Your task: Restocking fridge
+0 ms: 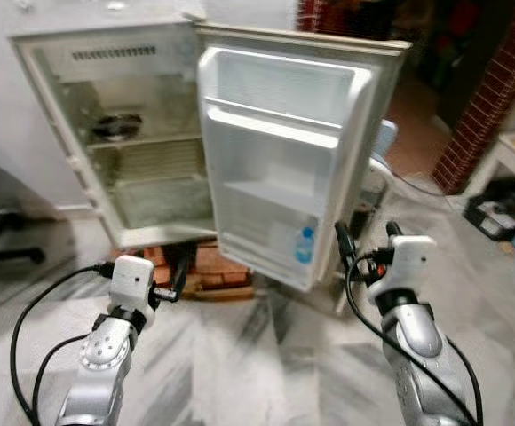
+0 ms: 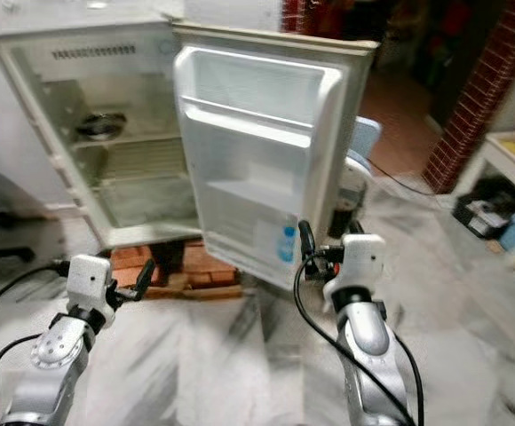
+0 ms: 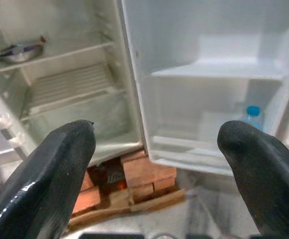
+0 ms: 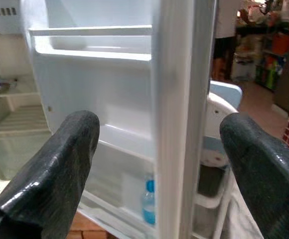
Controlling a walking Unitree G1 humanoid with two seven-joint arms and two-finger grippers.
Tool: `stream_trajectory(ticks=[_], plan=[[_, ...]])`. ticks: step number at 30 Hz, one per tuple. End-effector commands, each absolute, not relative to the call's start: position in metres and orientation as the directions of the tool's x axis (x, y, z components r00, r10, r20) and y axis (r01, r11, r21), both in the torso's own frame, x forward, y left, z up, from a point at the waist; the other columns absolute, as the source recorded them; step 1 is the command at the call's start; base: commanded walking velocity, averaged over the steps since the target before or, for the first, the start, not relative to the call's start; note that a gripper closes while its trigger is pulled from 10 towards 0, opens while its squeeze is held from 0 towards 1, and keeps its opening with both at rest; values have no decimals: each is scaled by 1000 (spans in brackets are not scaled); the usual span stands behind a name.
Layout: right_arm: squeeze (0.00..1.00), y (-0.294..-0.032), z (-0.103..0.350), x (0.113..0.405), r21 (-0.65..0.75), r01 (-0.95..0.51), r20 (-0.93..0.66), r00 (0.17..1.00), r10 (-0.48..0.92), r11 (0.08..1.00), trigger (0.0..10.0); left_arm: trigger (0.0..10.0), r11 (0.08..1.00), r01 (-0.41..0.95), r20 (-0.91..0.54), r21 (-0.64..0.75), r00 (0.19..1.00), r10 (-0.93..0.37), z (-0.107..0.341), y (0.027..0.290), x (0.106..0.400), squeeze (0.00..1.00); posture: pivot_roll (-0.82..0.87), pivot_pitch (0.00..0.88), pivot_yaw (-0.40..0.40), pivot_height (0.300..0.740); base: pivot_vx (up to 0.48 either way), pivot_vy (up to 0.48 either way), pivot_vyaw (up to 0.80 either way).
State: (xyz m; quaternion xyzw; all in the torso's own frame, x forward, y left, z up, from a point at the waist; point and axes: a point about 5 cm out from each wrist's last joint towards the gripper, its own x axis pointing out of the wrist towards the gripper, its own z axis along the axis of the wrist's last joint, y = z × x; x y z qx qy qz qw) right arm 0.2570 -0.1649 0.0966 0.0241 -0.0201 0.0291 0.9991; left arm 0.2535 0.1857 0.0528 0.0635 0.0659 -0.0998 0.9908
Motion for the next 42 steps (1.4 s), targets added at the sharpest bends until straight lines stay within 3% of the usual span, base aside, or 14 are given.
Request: stream_trajectory(ticks=[1, 12, 23, 30, 38, 42], plan=[[0, -164, 103, 260, 38, -69, 68, 995, 66, 997, 10000, 10000, 973, 203, -138, 107, 972, -188, 53, 186, 253, 0, -32, 0, 29, 740, 311, -360, 669], [0, -167, 111, 270, 3, -84, 99, 992, 83, 997, 10000, 10000, 976, 195, -123, 97, 975, -183, 56, 187, 254, 0, -33, 0, 32, 740, 339, -336, 556], [0, -171, 114, 274, 2, -72, 111, 991, 71, 997, 10000, 10000, 978, 193, -130, 79, 975, -182, 52, 183, 251, 0, -30, 0, 26, 740, 346, -322, 0], [0, -170, 114, 272, -15, -96, 123, 988, 97, 995, 10000, 10000, 980, 185, -145, 80, 974, -172, 47, 182, 242, 0, -29, 0, 25, 740, 0, 0, 0], [0, -170, 115, 273, -12, -105, 136, 985, 106, 994, 10000, 10000, 963, 266, -209, 49, 945, -251, 36, 175, 226, 0, -21, 0, 19, 740, 0, 0, 655], [0, -167, 114, 274, 4, -131, 127, 983, 129, 991, 10000, 10000, 962, 270, -217, 45, 942, -255, 35, 174, 225, 0, -22, 0, 20, 740, 0, -480, 213]])
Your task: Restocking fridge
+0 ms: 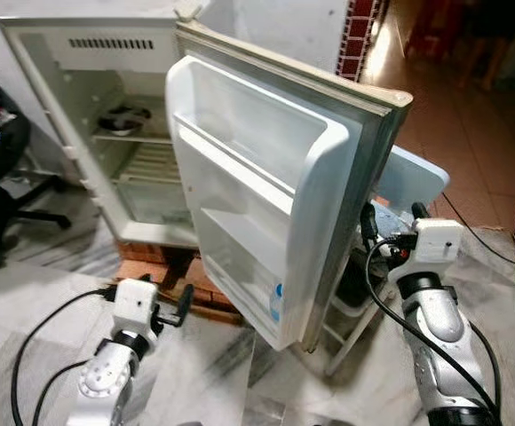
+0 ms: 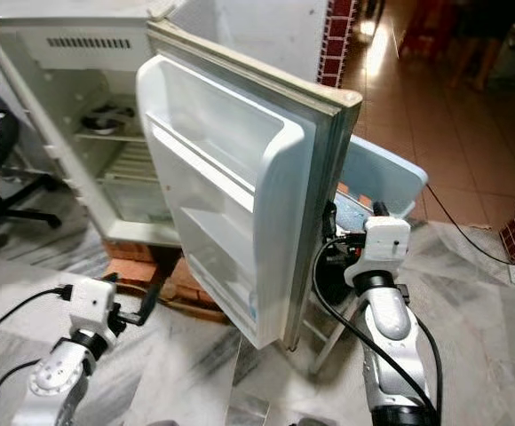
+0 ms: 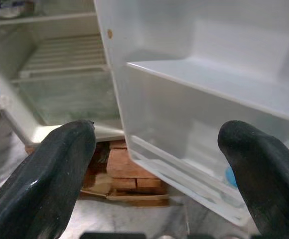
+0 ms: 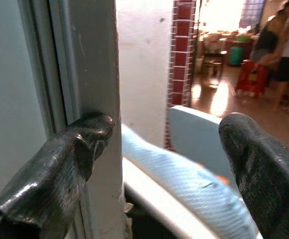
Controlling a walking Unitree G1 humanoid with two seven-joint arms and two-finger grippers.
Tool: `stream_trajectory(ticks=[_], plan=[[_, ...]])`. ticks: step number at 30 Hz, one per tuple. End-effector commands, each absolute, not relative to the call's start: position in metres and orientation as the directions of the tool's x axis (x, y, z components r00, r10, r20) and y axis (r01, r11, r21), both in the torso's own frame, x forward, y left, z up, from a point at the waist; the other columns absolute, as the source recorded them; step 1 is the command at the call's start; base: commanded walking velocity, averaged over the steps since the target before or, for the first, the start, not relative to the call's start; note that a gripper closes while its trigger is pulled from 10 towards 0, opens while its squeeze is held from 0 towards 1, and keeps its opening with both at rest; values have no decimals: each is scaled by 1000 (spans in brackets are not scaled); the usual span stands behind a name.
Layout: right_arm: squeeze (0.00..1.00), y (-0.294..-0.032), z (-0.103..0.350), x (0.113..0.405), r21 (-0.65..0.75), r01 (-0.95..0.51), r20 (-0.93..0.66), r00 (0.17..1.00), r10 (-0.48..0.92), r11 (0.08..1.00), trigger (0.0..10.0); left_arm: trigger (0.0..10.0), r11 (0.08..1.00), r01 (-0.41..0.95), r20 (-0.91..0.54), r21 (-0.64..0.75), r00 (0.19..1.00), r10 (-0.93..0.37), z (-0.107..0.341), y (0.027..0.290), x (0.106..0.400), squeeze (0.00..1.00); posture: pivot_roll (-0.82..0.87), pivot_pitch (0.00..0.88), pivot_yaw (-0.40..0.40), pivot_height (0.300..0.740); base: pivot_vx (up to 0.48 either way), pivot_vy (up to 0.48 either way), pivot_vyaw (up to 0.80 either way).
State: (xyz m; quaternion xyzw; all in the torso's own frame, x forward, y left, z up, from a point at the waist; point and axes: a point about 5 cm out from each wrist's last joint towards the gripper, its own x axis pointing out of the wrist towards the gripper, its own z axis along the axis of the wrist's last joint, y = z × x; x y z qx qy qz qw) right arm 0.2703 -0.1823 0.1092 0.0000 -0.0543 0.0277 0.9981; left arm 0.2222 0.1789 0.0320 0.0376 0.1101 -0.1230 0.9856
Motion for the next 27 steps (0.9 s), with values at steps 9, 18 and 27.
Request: stream_trajectory(ticks=[9, 18, 27], plan=[[0, -173, 113, 280, 11, -117, 114, 987, 115, 993, 10000, 10000, 965, 257, -228, 51, 944, -240, 34, 174, 226, 0, -23, 0, 23, 740, 0, -160, 0], [0, -150, 118, 306, 36, -173, 108, 980, 169, 984, 10000, 10000, 972, 231, -249, 33, 944, -216, 28, 166, 217, 0, -27, 0, 28, 740, 0, 0, 0], [0, -58, 164, 338, 184, -502, 178, 863, 473, 845, 10000, 10000, 981, 182, -264, 71, 952, -158, 24, 163, 215, 0, -6, 0, 11, 740, 0, 0, 0]])
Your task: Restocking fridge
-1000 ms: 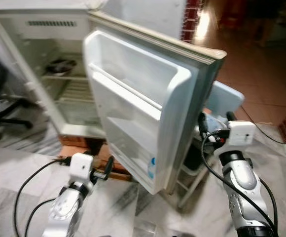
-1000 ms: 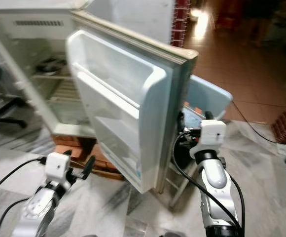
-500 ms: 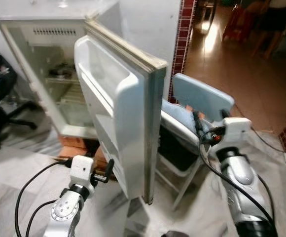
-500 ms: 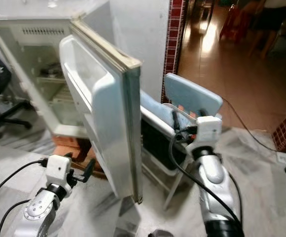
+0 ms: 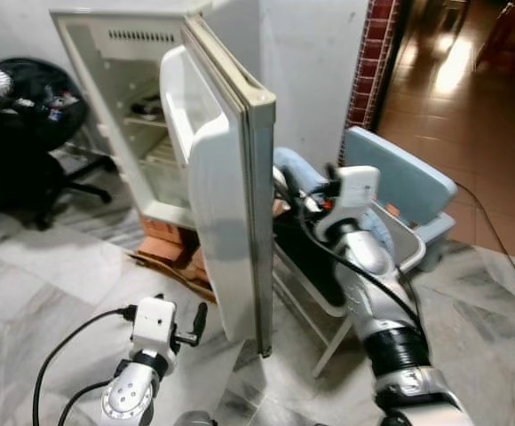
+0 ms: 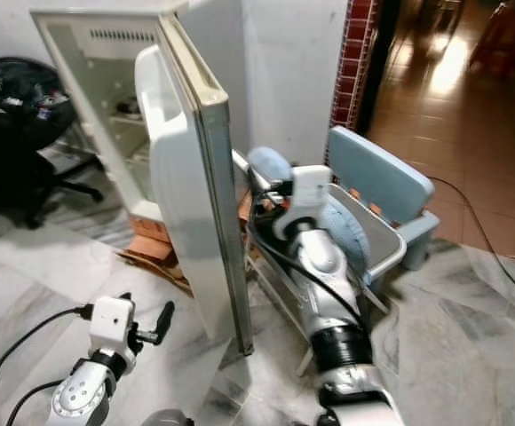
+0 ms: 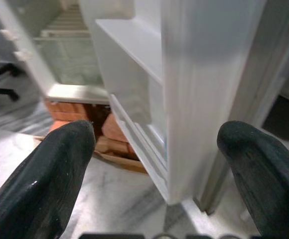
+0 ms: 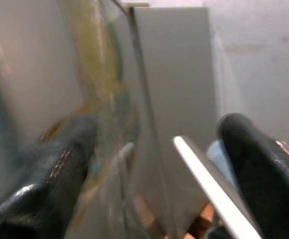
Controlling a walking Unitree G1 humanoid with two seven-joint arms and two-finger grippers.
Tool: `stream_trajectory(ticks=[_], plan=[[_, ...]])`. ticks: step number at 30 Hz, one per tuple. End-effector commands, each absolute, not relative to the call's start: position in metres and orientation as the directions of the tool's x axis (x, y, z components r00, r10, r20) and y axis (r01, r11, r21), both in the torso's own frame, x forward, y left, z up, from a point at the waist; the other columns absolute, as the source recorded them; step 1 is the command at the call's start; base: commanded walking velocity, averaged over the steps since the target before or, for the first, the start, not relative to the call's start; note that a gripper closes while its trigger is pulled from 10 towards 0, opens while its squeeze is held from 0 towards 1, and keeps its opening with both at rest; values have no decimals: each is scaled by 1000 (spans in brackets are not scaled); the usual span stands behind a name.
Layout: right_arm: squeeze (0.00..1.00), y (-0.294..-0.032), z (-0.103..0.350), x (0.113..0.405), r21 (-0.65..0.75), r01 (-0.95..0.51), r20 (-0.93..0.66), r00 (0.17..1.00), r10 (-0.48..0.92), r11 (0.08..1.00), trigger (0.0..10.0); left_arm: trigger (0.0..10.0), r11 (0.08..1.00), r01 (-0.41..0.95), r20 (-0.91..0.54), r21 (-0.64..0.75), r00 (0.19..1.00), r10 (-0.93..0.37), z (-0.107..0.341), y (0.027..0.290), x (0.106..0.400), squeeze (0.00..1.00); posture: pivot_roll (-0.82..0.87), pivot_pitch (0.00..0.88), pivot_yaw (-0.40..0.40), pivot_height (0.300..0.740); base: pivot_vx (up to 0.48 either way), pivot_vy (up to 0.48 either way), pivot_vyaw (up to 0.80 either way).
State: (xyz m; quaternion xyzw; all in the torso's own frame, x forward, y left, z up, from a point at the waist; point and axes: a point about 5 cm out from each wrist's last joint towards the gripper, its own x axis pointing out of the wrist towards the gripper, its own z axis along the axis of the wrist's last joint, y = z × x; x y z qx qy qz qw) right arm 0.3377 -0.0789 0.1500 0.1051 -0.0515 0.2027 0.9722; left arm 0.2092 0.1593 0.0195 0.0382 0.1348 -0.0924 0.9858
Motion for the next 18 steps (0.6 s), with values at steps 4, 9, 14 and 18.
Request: stream_trajectory(ticks=[4, 9, 14, 18], plan=[[0, -9, 197, 312, 204, -780, 282, 626, 727, 592, 10000, 10000, 981, 175, -280, 78, 949, -147, 22, 163, 214, 0, 1, 0, 2, 740, 0, 0, 0], [0, 10, 215, 270, 202, -948, 365, 305, 880, 244, 10000, 10000, 981, 177, -292, 77, 945, -148, 21, 161, 215, 0, -4, 0, 2, 740, 0, 0, 0], [0, 2, 190, 276, 173, -927, 256, 368, 894, 332, 10000, 10000, 980, 183, -301, 75, 941, -153, 20, 160, 215, 0, -7, 0, 6, 740, 0, 0, 0], [0, -31, 144, 294, 94, -805, 60, 592, 804, 586, 10000, 10000, 984, 163, -304, 73, 943, -134, 18, 163, 217, 0, -6, 0, 5, 740, 0, 0, 0]])
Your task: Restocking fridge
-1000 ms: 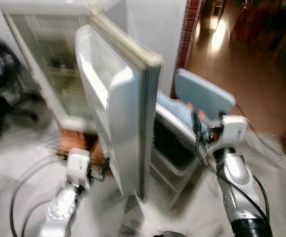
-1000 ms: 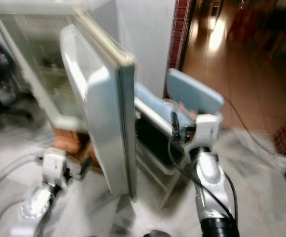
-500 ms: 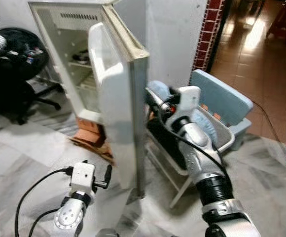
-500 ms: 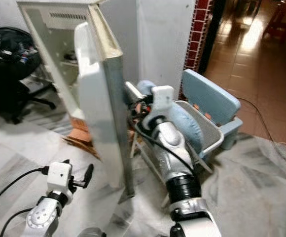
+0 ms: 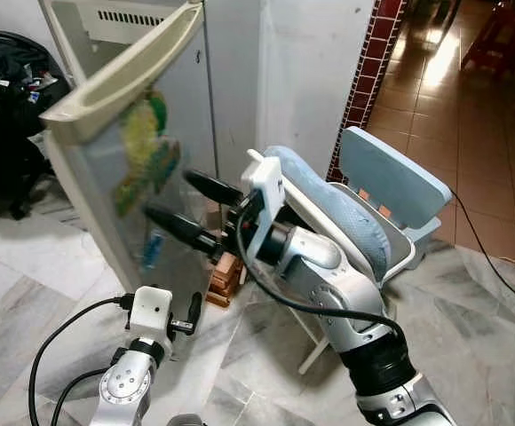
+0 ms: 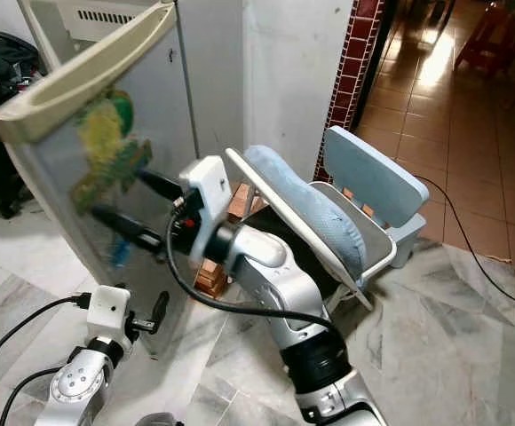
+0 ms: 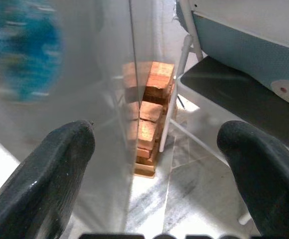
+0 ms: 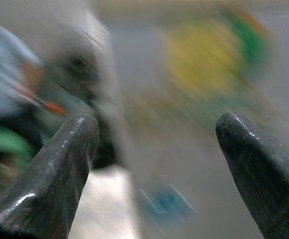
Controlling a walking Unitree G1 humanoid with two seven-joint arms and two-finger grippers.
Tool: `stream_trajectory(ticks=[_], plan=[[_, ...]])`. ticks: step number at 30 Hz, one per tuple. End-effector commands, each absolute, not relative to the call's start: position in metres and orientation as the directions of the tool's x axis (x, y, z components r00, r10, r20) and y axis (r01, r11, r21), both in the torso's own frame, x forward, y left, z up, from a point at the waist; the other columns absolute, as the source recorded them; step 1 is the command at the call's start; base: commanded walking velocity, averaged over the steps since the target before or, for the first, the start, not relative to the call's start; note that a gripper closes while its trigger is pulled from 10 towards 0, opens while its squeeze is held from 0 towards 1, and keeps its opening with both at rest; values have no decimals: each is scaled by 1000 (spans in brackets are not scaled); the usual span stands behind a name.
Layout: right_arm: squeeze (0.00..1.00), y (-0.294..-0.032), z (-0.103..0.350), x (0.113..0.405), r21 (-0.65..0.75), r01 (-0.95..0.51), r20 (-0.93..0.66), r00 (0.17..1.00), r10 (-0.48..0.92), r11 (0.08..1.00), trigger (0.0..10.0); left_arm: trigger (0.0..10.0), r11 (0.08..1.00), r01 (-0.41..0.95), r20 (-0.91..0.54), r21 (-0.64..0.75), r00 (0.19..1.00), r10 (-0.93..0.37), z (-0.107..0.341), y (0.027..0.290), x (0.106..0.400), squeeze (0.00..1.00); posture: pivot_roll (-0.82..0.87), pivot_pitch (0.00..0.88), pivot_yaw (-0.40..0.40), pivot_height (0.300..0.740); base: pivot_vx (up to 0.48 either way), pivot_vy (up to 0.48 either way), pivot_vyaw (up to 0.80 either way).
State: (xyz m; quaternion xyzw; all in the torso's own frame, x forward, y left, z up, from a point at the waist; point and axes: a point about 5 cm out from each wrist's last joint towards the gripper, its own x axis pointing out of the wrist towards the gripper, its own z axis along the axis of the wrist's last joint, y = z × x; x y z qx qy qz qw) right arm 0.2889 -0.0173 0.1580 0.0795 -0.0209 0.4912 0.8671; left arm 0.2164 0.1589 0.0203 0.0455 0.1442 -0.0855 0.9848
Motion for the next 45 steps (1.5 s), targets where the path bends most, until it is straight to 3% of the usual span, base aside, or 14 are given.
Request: stream_trajectory(ticks=[1, 3, 4, 6, 10, 17, 24, 34, 36, 38, 45], plan=[[0, -42, 136, 295, 85, -762, 33, 646, 762, 642, 10000, 10000, 987, 147, -301, 72, 946, -119, 19, 165, 218, 0, -5, 0, 4, 740, 0, 0, 0], [0, -64, 127, 299, 50, -641, 16, 767, 641, 766, 10000, 10000, 990, 112, -288, 81, 954, -84, 21, 170, 222, 0, -5, 0, 1, 740, 0, 0, 0], [0, -88, 120, 300, 94, -516, 11, 856, 517, 852, 10000, 10000, 991, 78, -275, 109, 960, -46, 24, 177, 227, 0, -4, 0, -1, 740, 0, 345, 0], [0, -94, 118, 299, 111, -486, 7, 873, 488, 867, 10000, 10000, 991, 70, -271, 117, 962, -36, 25, 179, 229, 0, -4, 0, -1, 740, 0, 345, 0], [0, -138, 103, 289, 108, -263, -35, 963, 268, 959, 10000, 10000, 992, 36, -224, 119, 975, -8, 36, 192, 241, 0, -13, 0, 9, 740, 0, 480, 0], [0, -169, 88, 275, 103, -67, -68, 995, 74, 992, 10000, 10000, 990, 26, -177, 142, 984, -1, 47, 202, 251, 0, -25, 0, 21, 740, 0, 480, 0], [0, -175, 77, 263, 132, 9, -91, 996, 3, 991, 10000, 10000, 990, 20, -161, 142, 987, 3, 50, 204, 254, 0, -27, 0, 25, 740, 0, 480, 0], [0, -192, 76, 258, -26, 143, -78, 986, -144, 989, 10000, 10000, 961, 111, -138, 253, 987, -78, 60, 221, 260, 0, -35, 0, 18, 740, 0, 480, 0], [0, -195, 75, 256, -35, 151, -79, 985, -153, 988, 10000, 10000, 962, 109, -139, 250, 987, -76, 61, 224, 261, 0, -35, 0, 18, 740, 0, 480, 0], [0, -198, 74, 250, -48, 134, -87, 987, -138, 990, 10000, 10000, 992, 64, -178, 111, 983, -43, 61, 228, 264, 0, -44, 0, 15, 740, 0, 480, 0], [0, -203, 74, 237, -15, 149, -71, 986, -150, 989, 10000, 10000, 978, 128, -123, 168, 986, -108, 71, 213, 258, 0, -55, 0, 23, 740, 0, 352, 0]])
